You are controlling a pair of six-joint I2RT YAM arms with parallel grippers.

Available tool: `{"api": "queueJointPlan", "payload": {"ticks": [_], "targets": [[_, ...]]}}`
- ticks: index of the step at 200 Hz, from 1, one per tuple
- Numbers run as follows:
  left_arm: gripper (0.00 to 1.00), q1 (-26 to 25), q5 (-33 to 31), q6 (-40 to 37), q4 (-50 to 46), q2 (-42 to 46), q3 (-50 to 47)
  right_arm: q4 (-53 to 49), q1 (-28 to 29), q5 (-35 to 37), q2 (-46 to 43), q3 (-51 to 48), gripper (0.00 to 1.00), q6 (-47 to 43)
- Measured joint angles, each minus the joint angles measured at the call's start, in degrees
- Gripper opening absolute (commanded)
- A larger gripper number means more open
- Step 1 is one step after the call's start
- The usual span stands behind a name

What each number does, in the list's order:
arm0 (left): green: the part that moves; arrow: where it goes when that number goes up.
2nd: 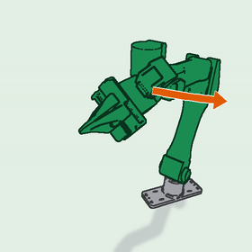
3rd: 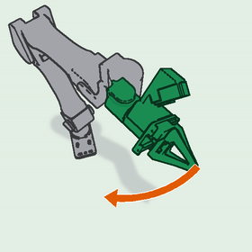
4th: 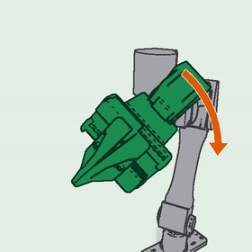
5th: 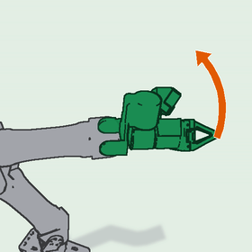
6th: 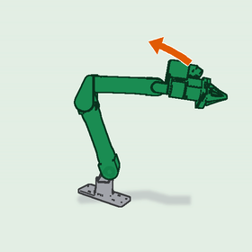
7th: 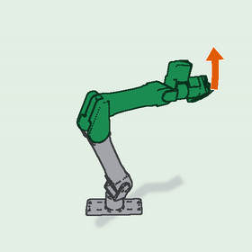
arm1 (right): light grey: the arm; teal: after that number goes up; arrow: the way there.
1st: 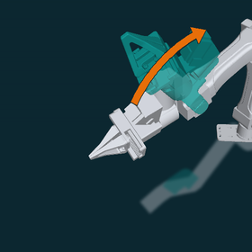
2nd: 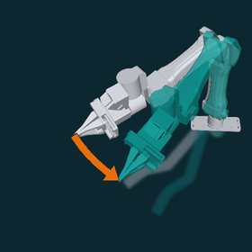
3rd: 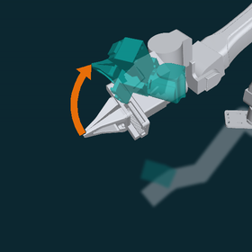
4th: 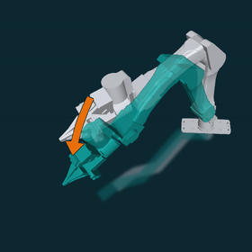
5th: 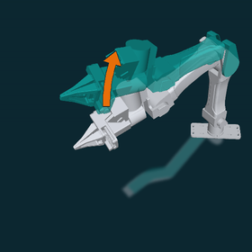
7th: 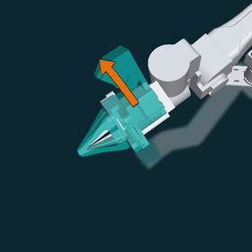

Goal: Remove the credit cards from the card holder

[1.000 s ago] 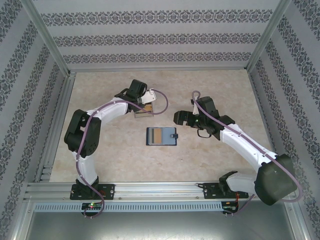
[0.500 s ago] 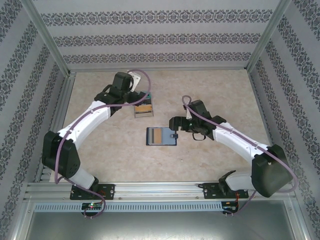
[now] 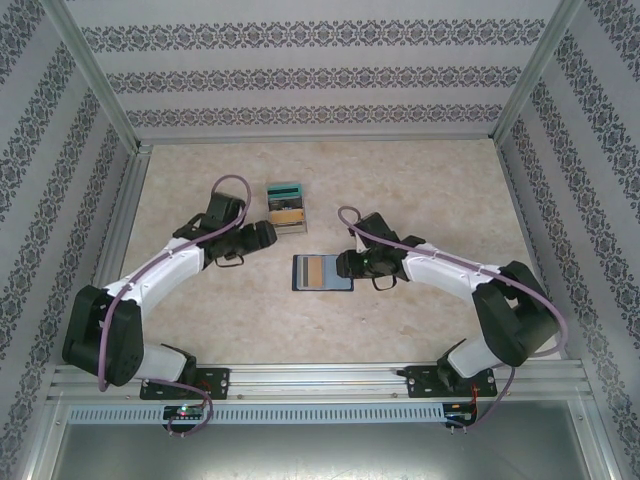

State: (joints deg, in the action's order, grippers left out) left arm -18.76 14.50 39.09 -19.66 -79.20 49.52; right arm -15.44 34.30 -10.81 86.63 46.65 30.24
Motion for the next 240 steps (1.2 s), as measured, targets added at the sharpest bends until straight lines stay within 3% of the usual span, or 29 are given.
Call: {"api": "queueJointPlan", "payload": {"ticks": [20,92,137,240], "targets": [[0.63,-1.7,2.2,4.0,1.5,0.0,-2.0,0.5,0.4,0.0,1.0,-1.0,0.4,0.0],[0.5,-12.3,6.6,12.2,12.0,-9.0,-3.8,1.7,1.1,0.1,4.8,-1.3,0.27,0.9],[0.5,-14.2,8.5,13.0,12.7,-16.4,-0.8,2.0,1.2,0.1,4.8,-1.3,0.26,0.9],[0.49,-15.2,7.5,12.3,10.7,-17.7,3.1,2.0,1.2,0.3,4.8,-1.3,0.26,1.1]]}}
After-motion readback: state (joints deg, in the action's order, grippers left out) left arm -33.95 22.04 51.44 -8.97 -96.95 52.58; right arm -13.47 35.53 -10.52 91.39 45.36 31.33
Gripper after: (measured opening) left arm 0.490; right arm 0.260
